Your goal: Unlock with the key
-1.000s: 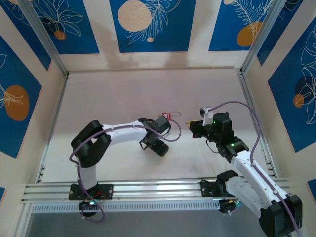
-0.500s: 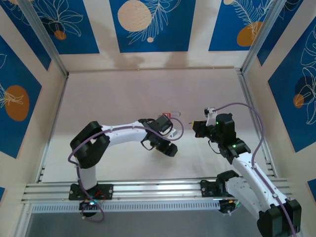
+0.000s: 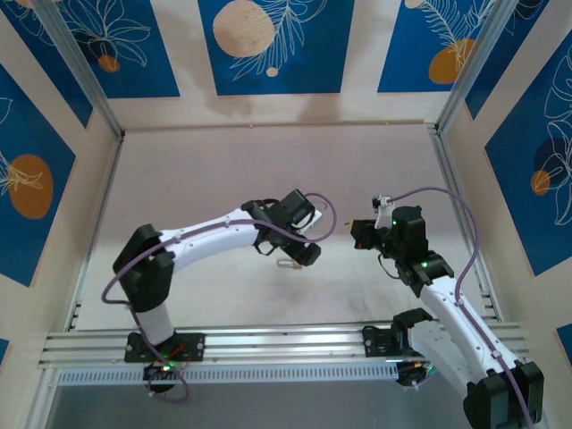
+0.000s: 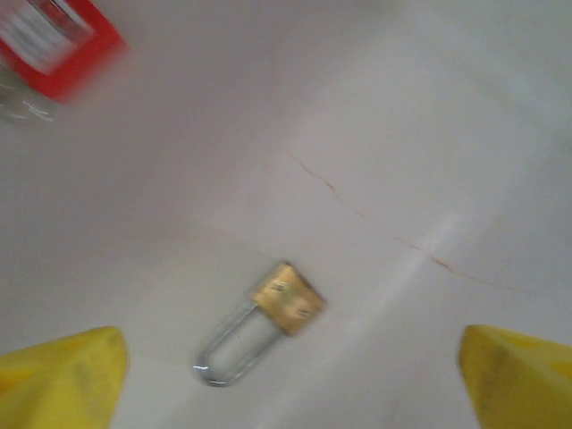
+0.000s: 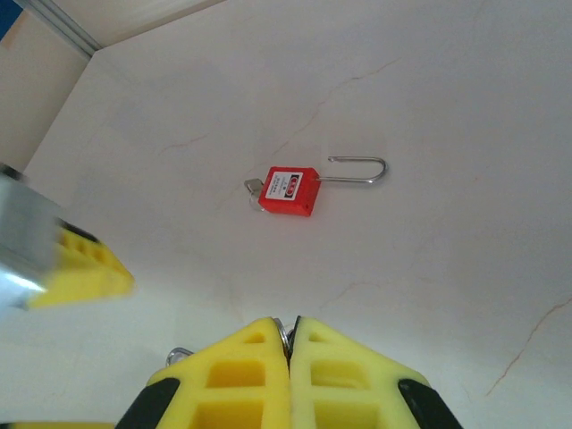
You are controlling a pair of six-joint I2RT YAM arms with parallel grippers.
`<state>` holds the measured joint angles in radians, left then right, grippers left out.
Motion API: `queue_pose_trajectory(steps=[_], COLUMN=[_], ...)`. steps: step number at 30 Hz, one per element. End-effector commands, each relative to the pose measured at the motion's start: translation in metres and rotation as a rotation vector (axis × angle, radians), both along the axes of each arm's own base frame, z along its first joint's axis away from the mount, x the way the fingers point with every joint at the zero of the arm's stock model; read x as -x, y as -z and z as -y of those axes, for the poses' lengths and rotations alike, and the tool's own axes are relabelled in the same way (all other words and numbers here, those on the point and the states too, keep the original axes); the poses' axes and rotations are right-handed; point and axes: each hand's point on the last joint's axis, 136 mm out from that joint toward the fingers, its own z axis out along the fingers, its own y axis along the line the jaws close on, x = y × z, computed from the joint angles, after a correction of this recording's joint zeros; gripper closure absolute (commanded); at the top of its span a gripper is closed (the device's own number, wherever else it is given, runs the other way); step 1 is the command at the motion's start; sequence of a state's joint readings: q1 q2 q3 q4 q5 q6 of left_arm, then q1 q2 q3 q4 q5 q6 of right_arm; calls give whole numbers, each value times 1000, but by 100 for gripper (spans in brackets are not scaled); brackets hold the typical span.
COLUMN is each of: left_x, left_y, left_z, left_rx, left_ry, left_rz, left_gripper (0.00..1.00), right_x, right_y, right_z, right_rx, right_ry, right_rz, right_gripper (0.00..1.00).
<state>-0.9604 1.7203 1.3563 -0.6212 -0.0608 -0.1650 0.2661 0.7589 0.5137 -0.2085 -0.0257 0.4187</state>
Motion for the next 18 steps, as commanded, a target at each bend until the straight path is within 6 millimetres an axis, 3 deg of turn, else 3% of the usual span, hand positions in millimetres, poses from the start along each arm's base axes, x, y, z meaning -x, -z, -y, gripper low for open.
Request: queue_pose_trajectory(steps=[1, 4, 6, 9, 14, 18], left_x=[-35, -54, -58, -54, -24, -22], left_y=[-46, -57, -50, -35, -9, -1], left_z=[-18, -20, -21, -22, -34, -35], left_rx=[-58, -75, -119, -209, -368, -415], left_ry=[43, 65, 118, 245, 568, 620], left_rz=[307, 370, 320, 292, 191, 173], left_gripper=[0, 0, 0, 6, 18, 23], right_x=[2, 3, 5, 6, 6, 6], right_y=[1, 0, 0, -1, 1, 1], right_z=[1, 0, 1, 2, 1, 0], right_rx=[-18, -27, -26, -27, -31, -31], right_ry=[10, 7, 8, 10, 6, -2], right_rz=[-12, -15, -14, -12, -14, -15], right_gripper=[100, 100, 100, 100, 100, 100])
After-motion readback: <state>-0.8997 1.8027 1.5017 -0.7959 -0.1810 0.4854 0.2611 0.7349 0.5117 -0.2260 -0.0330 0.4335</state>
